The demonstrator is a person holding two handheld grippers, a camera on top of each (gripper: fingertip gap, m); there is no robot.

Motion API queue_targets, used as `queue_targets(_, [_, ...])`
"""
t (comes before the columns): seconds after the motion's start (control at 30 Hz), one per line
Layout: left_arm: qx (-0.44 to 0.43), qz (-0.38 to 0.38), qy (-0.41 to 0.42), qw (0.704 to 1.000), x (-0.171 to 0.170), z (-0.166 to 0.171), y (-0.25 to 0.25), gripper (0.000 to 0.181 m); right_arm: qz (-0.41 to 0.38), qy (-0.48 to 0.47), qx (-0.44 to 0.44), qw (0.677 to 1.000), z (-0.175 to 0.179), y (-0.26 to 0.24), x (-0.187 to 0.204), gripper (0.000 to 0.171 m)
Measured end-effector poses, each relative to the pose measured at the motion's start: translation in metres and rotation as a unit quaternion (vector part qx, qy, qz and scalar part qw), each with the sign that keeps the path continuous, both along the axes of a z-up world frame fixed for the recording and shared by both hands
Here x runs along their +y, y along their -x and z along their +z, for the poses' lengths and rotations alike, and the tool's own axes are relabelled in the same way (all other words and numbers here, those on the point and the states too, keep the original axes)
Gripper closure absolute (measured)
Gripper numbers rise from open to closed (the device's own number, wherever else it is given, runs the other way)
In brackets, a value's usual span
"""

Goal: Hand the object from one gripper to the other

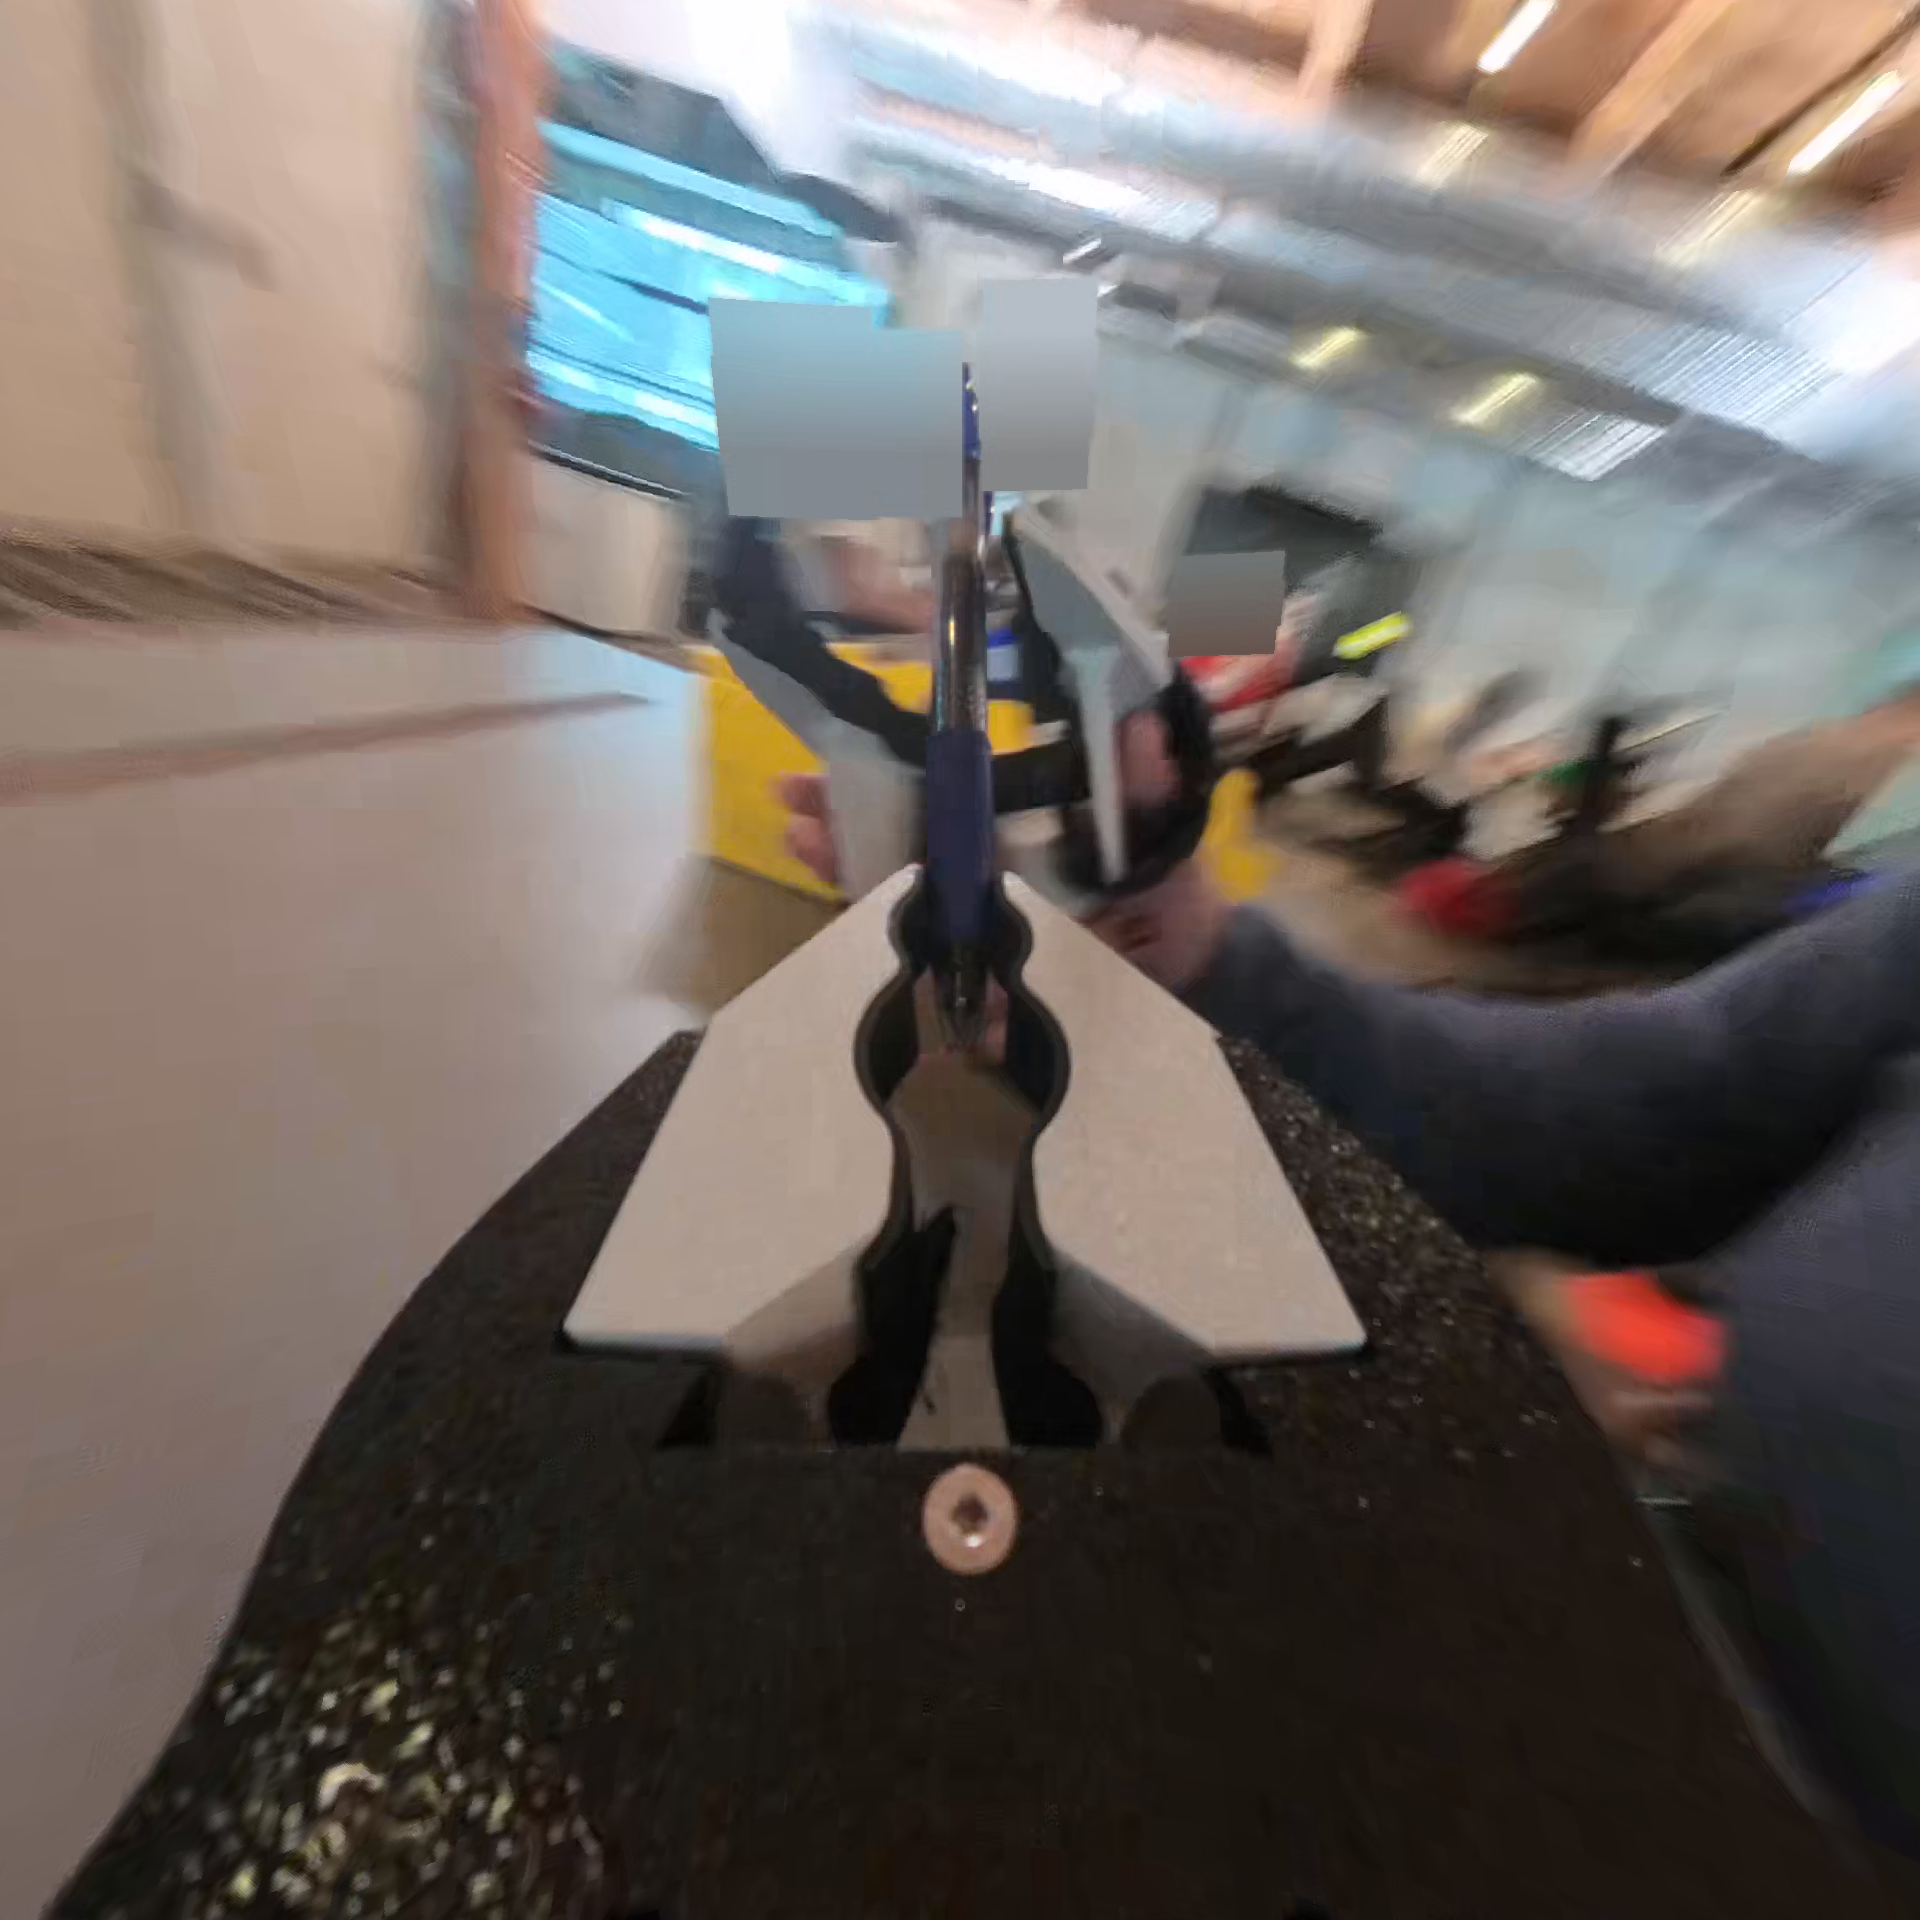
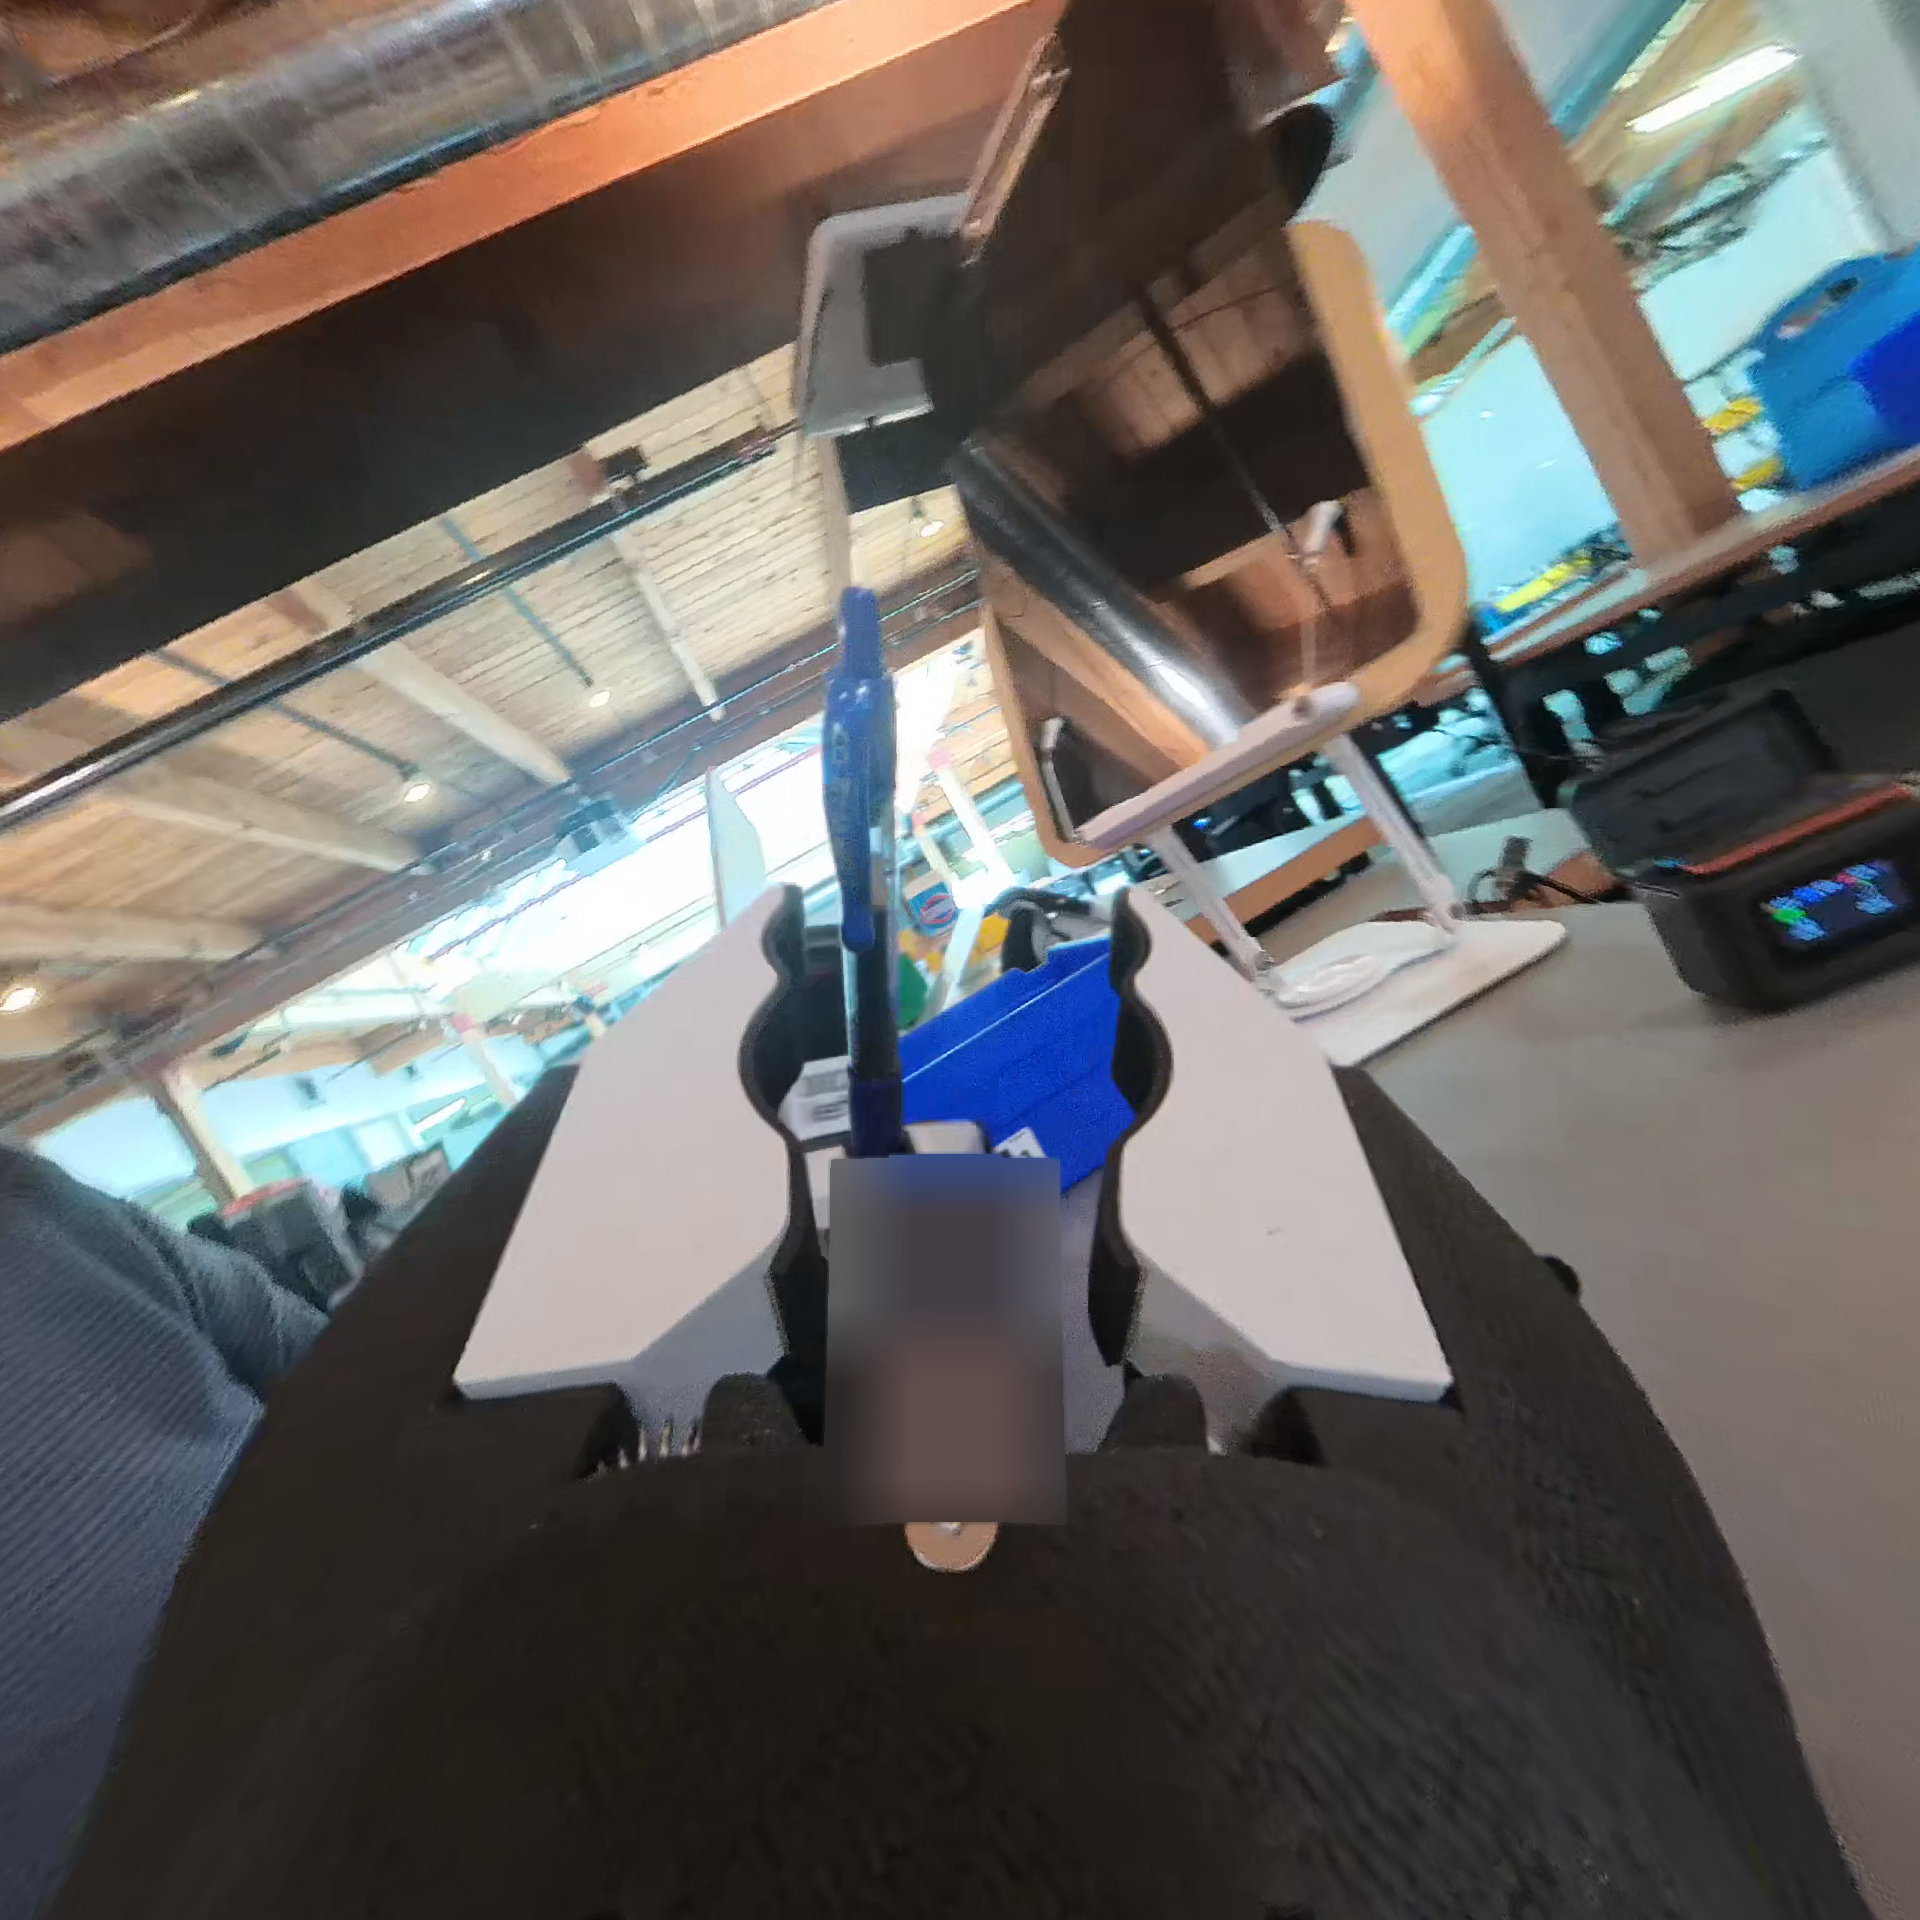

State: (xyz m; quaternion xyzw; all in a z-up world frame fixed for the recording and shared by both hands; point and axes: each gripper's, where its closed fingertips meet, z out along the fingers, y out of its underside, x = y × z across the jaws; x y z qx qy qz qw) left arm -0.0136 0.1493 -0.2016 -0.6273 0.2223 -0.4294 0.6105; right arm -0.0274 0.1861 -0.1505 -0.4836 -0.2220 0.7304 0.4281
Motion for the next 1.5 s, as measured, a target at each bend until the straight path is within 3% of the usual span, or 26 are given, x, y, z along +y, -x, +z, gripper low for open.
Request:
queue_targets(0.03, [0.082,0.072,-0.052,0.993,0.008,-0.003,0.010,0.173,-0.012,0.014,-0.001,1.000,-0.002,-0.002,0.007,0.113])
queue_targets(0.07, [0.175,0.152,-0.101,0.967,0.016,-0.006,0.024,0.173,-0.018,0.026,-0.005,0.999,-0.005,-0.003,0.011,0.114])
queue_targets(0.1, [0.273,0.232,-0.155,0.921,0.023,-0.006,0.039,0.173,-0.020,0.037,-0.011,0.999,-0.007,-0.003,0.014,0.114])
queue_targets(0.17, [0.457,0.339,-0.273,0.776,0.026,0.000,0.058,0.174,-0.013,0.058,-0.017,0.998,-0.011,-0.001,0.016,0.116])
queue_targets(0.23, [0.570,0.374,-0.359,0.638,0.023,0.005,0.057,0.173,-0.002,0.086,-0.023,0.996,-0.016,0.002,0.016,0.121])
queue_targets(0.27, [0.600,0.375,-0.386,0.592,0.022,0.005,0.054,0.173,0.003,0.102,-0.026,0.994,-0.019,0.003,0.017,0.124])
queue_targets(0.33, [0.624,0.380,-0.423,0.536,0.019,0.010,0.048,0.174,0.016,0.128,-0.024,0.991,-0.023,0.005,0.017,0.137])
queue_targets(0.37, [0.632,0.376,-0.426,0.527,0.020,0.008,0.047,0.173,0.023,0.136,-0.021,0.990,-0.023,0.005,0.016,0.153])
queue_targets(0.43, [0.626,0.373,-0.418,0.543,0.021,0.005,0.048,0.173,0.036,0.145,-0.018,0.989,-0.022,0.005,0.015,0.158])
queue_targets(0.47, [0.609,0.364,-0.401,0.580,0.023,0.001,0.047,0.173,0.038,0.141,-0.017,0.989,-0.022,0.004,0.015,0.158])
queue_targets(0.5, [0.575,0.358,-0.372,0.635,0.024,-0.002,0.046,0.169,0.040,0.133,-0.016,0.990,-0.020,0.004,0.014,0.159])
queue_targets(0.53, [0.519,0.349,-0.345,0.700,0.024,-0.001,0.042,0.148,0.037,0.122,-0.018,0.992,-0.019,0.004,0.013,0.160])
queue_targets(0.6, [0.385,0.244,-0.258,0.852,0.014,-0.005,0.020,0.094,0.030,0.080,-0.026,0.996,-0.017,0.003,0.010,0.160])
queue_targets(0.63, [0.302,0.195,-0.207,0.910,0.009,-0.001,0.013,0.084,0.036,0.058,-0.023,0.997,-0.013,0.002,0.006,0.160])
queue_targets(0.67, [0.228,0.152,-0.158,0.949,0.006,0.003,0.011,0.084,0.043,0.037,-0.020,0.998,-0.009,0.000,0.002,0.161])
queue_targets(0.73, [0.115,0.043,-0.076,0.989,-0.005,0.006,0.006,0.097,0.064,-0.008,-0.012,0.998,-0.002,-0.003,-0.009,0.160])
queue_targets(0.83, [-0.046,-0.089,0.024,0.995,-0.018,0.015,0.006,0.129,0.112,-0.055,0.015,0.992,0.010,-0.008,-0.029,0.160])
queue_targets(0.93, [-0.176,-0.203,0.094,0.959,-0.029,0.026,0.009,0.150,0.125,-0.090,0.022,0.988,0.014,-0.012,-0.040,0.160])
queue_targets(1.0, [-0.208,-0.238,0.113,0.942,-0.034,0.028,0.010,0.164,0.130,-0.107,0.023,0.986,0.016,-0.014,-0.044,0.160])
queue_targets(1.07, [-0.191,-0.236,0.107,0.947,-0.035,0.024,0.006,0.173,0.138,-0.113,0.027,0.984,0.018,-0.015,-0.048,0.160])
queue_targets(1.2, [-0.100,-0.120,0.003,0.988,-0.025,0.024,0.011,0.174,0.079,-0.081,0.020,0.993,0.016,-0.010,-0.031,0.153])
queue_targets(1.23, [-0.067,-0.078,-0.037,0.994,-0.022,0.027,0.015,0.175,0.067,-0.065,0.016,0.995,0.015,-0.008,-0.026,0.142])
queue_targets(1.3, [0.000,0.002,-0.097,0.995,-0.017,0.031,0.021,0.175,0.059,-0.038,0.011,0.997,0.012,-0.006,-0.019,0.144])
queue_targets(1.4, [0.102,0.120,-0.179,0.971,-0.011,0.036,0.031,0.177,0.025,-0.011,-0.012,1.000,0.003,-0.002,-0.008,0.135])
queue_targets(1.5, [0.274,0.209,-0.281,0.896,-0.009,0.029,0.029,0.181,0.036,0.018,-0.013,0.999,-0.001,0.001,-0.007,0.137])
